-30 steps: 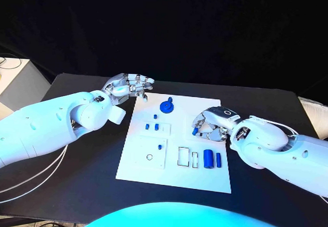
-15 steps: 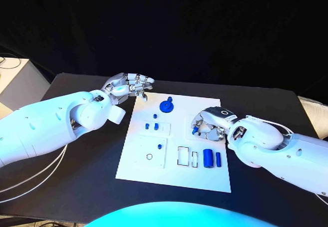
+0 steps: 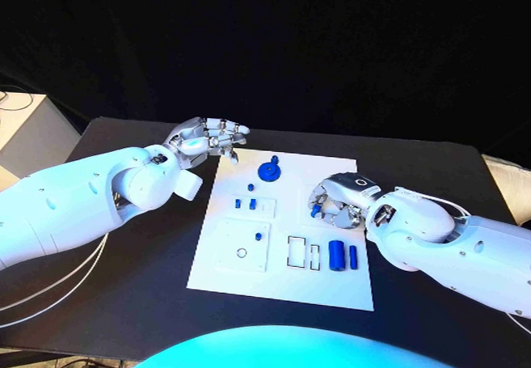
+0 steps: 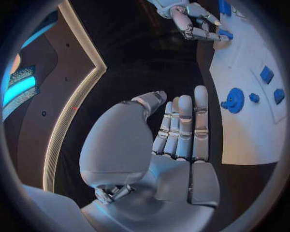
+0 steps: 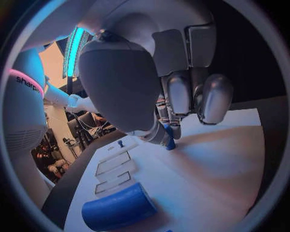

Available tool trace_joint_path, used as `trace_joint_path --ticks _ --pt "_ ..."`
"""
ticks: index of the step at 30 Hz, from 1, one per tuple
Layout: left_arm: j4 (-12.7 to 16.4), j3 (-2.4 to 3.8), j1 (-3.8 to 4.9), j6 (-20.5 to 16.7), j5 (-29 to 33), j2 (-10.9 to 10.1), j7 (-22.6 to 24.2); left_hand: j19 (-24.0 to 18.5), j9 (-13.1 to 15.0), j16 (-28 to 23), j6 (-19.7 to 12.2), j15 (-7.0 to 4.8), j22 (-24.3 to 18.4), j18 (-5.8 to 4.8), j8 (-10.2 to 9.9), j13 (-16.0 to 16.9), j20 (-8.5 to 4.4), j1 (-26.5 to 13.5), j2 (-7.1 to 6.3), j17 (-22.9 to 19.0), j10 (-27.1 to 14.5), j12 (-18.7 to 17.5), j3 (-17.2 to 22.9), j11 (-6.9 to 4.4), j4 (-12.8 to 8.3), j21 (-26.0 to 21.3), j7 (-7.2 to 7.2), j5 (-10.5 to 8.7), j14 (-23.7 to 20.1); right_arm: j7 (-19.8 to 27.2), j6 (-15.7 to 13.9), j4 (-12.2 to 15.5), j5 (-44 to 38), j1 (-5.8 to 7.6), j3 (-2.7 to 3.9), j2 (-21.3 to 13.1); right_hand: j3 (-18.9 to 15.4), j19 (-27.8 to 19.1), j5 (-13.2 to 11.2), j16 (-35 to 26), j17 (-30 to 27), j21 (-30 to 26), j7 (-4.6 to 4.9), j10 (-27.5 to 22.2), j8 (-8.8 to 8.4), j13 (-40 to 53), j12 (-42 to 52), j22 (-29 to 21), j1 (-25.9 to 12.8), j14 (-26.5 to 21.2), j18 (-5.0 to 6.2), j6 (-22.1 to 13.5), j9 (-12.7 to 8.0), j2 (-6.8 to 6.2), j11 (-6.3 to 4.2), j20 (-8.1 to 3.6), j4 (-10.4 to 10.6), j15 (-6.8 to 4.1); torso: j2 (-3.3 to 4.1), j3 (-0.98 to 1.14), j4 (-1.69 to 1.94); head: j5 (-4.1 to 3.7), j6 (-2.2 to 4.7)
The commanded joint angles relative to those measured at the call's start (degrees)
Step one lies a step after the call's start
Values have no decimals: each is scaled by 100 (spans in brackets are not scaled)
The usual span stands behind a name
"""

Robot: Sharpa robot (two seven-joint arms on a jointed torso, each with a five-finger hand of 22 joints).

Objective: Assemble the parts on the task board

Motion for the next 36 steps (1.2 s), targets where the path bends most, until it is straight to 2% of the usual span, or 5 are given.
trace_joint_path --ticks 1,9,26,32,36 --pt "22 5 0 104 -13 1 14 36 -7 -22 -9 -7 -5 86 20 -5 -9 26 39 -5 -47 -14 -23 8 11 -20 -15 4 -34 3 -387 45 -110 -13 -3 -12 122 26 61 48 46 79 -15 311 52 154 69 69 77 43 -79 63 56 79 -220 -29 -126 -44 2 0 1 4 -5" --pt "23 5 0 105 -13 -8 5 36 -7 -22 -9 -7 -5 86 20 -5 -9 26 39 -5 -47 -14 -23 8 11 -20 -15 4 -34 -58 -754 198 315 -24 10 -111 447 25 152 84 111 191 -39 448 160 315 44 207 -217 55 -98 102 200 23 -253 -59 -442 -71 -4 -1 1 13 -16" --pt "-10 5 -1 137 -16 21 -24 37 -8 -23 -10 -9 -7 87 24 -8 -10 33 46 -4 -51 -14 -22 6 8 -23 -18 5 -35 -94 -727 1000 1582 145 169 -470 550 19 178 84 111 203 -37 461 185 370 17 230 -325 56 -98 92 249 17 -253 -62 -562 -72 -6 5 -8 35 -1" --pt "-23 5 -1 141 -17 53 -18 37 -8 -23 -10 -9 -7 87 24 -8 -10 33 46 -4 -51 -14 -22 6 8 -23 -18 5 -35 -25 -639 1128 1589 116 136 -162 574 11 191 74 91 188 -35 461 190 384 9 219 -352 52 -95 86 261 18 -251 -61 -594 -71 -7 7 -14 61 -9" --pt "-33 5 -2 144 -17 83 -19 37 -8 -23 -10 -9 -7 87 24 -8 -10 33 46 -4 -51 -14 -22 6 8 -23 -18 5 -35 -12 -621 1096 1455 64 70 157 574 11 191 74 91 188 -35 461 190 384 9 219 -352 52 -95 86 261 18 -251 -61 -594 -71 -6 5 11 86 -7"
